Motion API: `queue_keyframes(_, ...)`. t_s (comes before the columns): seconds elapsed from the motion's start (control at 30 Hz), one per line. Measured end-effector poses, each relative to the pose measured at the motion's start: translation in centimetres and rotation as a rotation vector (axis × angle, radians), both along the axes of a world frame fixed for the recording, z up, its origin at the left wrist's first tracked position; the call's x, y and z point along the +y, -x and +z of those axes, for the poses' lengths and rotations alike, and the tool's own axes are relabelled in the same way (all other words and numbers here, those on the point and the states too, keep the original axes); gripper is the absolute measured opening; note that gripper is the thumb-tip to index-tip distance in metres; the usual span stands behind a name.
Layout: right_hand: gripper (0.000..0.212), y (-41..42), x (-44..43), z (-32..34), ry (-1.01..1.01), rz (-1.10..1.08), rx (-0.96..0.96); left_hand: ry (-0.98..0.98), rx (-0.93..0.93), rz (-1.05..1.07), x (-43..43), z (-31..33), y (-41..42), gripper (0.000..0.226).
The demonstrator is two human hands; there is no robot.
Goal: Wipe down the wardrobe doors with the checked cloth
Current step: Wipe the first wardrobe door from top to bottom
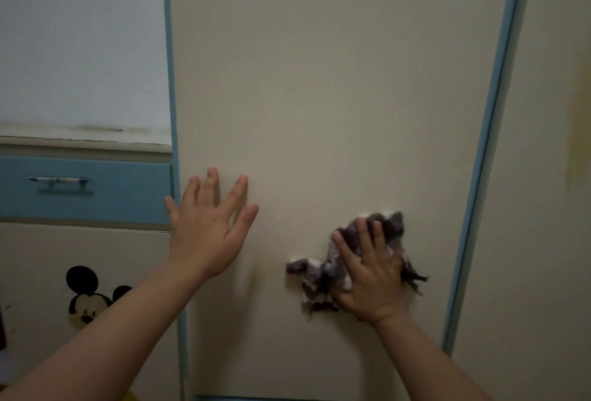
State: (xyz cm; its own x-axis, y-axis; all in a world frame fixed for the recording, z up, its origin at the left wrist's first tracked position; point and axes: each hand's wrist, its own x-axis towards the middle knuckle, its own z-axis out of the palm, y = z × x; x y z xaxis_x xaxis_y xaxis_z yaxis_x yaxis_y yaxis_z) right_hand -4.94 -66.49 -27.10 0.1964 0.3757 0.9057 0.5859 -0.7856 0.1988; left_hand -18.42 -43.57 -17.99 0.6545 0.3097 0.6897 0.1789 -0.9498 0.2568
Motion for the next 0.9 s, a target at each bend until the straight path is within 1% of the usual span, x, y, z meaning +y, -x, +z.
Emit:
queue_keyframes(0.13, 0.079, 1.9, 6.3, 0.6, 0.13, 0.034, -0.082, 0.08, -0.091, -0.132, 0.9, 0.4, 1.2, 0.071)
queue_keyframes(0.23, 0.078, 3.2, 10.9, 1.1, 0.201, 0.073, -0.107, 0.059, -0.061, -0.097, 2.0, -1.2, 1.6, 0.061)
queue_keyframes(0.27, 0.077, 3.7, 12.3, 1.3, 0.23, 0.088, -0.105, 0.039, -0.028, -0.077, 2.4, -2.1, 1.8, 0.063)
queue_keyframes(0.37, 0.073, 5.1, 15.7, 2.1, 0.318, 0.093, -0.099, -0.011, 0.073, -0.04, 3.4, -5.0, 2.3, 0.077)
queue_keyframes(0.43, 0.069, 6.0, 17.3, 2.4, 0.356, 0.075, -0.085, -0.005, 0.108, -0.043, 3.8, -6.9, 2.8, 0.082)
queue_keyframes(0.53, 0.064, 6.7, 18.7, 1.9, 0.414, -0.006, -0.109, 0.007, 0.122, -0.035, 3.9, -9.2, 3.2, 0.084)
queue_keyframes(0.67, 0.068, 7.2, 19.7, -1.7, 0.578, -0.037, -0.148, -0.005, 0.172, -0.005, 3.8, -11.8, 3.5, 0.083)
queue_keyframes(0.73, 0.067, 7.5, 19.9, -3.3, 0.663, -0.048, -0.16, 0.037, 0.197, -0.02, 3.6, -13.0, 3.5, 0.083)
queue_keyframes(0.8, 0.067, 7.3, 19.8, -3.9, 0.703, -0.073, -0.164, 0.081, 0.207, -0.014, 3.2, -14.1, 3.4, 0.084)
queue_keyframes(0.9, 0.064, 6.7, 18.7, -4.5, 0.743, -0.004, -0.169, 0.148, 0.196, 0.0, 2.2, -15.1, 3.2, 0.083)
